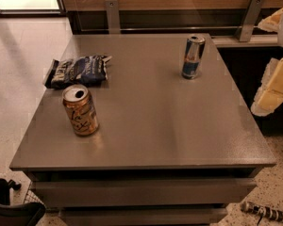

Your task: Move redbull can near orange can

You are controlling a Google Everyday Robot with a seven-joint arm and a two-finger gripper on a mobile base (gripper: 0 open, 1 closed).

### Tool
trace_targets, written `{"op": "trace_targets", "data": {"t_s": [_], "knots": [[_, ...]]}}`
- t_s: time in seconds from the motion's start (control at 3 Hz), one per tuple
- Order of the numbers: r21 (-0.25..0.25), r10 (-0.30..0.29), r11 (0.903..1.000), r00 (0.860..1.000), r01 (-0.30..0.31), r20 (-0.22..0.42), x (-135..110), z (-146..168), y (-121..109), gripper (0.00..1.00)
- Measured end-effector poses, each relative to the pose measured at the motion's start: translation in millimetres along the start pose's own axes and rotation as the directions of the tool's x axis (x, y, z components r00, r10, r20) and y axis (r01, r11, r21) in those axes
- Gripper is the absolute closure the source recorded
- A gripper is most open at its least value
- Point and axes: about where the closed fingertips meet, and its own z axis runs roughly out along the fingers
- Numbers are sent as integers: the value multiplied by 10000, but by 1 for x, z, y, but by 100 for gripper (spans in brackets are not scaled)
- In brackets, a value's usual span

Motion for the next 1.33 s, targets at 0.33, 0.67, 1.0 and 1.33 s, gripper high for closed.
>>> {"op": "trace_targets", "data": {"t_s": [0.33, 0.67, 1.0, 1.33], "knots": [[887, 604, 9937, 9936, -689, 952, 20, 12, -42, 0], [1773, 1081, 9715, 9597, -1573, 2592, 38, 30, -95, 0], [1991, 1448, 9363, 8347, -2892, 5312, 34, 59, -156, 0], [1052, 1988, 9247, 6999, -3658, 6860, 20, 83, -176, 0]]}}
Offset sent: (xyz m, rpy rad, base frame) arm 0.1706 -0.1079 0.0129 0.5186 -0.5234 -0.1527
